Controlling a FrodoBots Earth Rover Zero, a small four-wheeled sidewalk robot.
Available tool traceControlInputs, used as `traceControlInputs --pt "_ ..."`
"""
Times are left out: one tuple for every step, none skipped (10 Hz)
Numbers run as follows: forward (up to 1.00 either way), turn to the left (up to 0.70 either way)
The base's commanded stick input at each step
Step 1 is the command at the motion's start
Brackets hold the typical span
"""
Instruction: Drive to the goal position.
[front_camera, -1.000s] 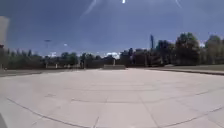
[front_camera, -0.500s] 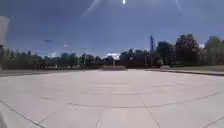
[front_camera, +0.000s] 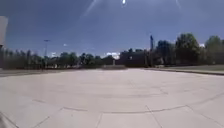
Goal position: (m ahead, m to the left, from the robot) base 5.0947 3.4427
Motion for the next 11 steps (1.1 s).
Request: traceControlInputs --pt "0.37 0.0" --pt "0.37 0.0" --pt "0.37 0.0" --pt "0.37 0.0" --pt "0.37 0.0" --pt "0.36 0.0" --pt "0.37 0.0" --pt "0.37 0.0" --pt "0.36 0.0" --pt "0.36 0.0" --pt "0.36 0.0"
